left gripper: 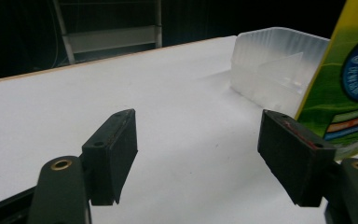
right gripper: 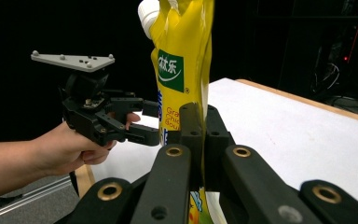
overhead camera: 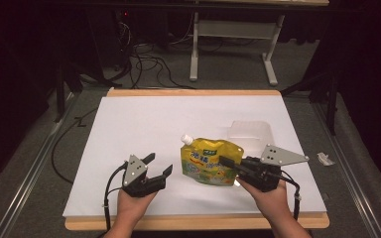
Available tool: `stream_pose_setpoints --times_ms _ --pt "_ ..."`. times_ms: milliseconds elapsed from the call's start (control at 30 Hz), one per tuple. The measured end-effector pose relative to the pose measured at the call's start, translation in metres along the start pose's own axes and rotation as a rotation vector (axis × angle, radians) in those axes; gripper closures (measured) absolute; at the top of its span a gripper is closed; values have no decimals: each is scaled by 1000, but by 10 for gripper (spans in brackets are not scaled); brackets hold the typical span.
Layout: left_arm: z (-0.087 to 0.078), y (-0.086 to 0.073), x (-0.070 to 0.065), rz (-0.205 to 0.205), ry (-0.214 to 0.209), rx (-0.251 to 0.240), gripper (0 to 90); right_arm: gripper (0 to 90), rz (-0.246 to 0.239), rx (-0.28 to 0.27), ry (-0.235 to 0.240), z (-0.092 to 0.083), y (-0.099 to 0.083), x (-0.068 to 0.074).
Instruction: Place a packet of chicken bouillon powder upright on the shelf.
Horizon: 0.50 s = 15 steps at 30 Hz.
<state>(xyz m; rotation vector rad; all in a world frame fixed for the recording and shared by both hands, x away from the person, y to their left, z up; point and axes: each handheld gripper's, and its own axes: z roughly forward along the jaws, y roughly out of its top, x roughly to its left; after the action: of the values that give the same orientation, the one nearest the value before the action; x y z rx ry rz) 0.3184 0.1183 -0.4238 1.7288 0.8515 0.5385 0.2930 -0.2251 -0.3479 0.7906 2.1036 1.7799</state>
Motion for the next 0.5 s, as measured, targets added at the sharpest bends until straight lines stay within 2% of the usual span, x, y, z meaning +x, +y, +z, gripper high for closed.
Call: stream_pose_setpoints --times_ms 233,500 --pt "3 -1 -2 8 -9 16 288 900 -5 -19 -6 -8 5 -3" --pt "5 -3 -4 19 -21 31 295 900 -1 -42 -34 -21 10 -11"
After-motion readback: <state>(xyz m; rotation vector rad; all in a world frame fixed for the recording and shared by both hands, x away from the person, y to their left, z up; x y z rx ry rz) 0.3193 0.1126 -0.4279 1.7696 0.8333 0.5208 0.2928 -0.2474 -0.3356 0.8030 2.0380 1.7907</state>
